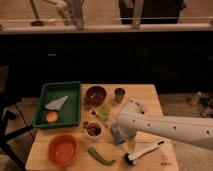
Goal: Wipe purple bowl with sponge
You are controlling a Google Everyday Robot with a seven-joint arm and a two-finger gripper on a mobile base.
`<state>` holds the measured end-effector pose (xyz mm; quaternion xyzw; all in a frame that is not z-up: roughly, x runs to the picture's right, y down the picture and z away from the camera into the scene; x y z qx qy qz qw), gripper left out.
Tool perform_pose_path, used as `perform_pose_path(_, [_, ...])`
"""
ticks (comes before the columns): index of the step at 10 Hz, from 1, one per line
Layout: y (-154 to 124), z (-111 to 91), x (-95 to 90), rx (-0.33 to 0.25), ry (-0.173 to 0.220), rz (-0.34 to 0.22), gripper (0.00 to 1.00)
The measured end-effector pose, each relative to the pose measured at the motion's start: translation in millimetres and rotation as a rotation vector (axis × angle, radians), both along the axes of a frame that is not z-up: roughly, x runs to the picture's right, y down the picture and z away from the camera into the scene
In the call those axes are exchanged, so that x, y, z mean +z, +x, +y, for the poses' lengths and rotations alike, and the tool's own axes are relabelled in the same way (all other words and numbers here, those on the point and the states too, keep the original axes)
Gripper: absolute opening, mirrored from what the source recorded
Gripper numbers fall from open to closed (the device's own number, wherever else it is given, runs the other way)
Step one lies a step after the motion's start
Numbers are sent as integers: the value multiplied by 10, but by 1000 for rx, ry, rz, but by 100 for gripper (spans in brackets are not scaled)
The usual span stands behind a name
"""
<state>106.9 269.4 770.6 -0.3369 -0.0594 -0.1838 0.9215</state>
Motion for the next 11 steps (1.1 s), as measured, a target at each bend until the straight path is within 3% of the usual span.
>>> perform_pose_path(1, [-20, -4, 16, 16, 13, 8, 80])
perform_pose_path(3, [-46, -13, 66, 103, 42, 69, 80])
perform_pose_path(6, [-49, 2, 150, 250, 39, 169, 80])
perform_pose_path(8, [-37, 0, 177, 312, 36, 206, 80])
perform_pose_path(11, [91, -4, 131, 480, 41, 335, 80])
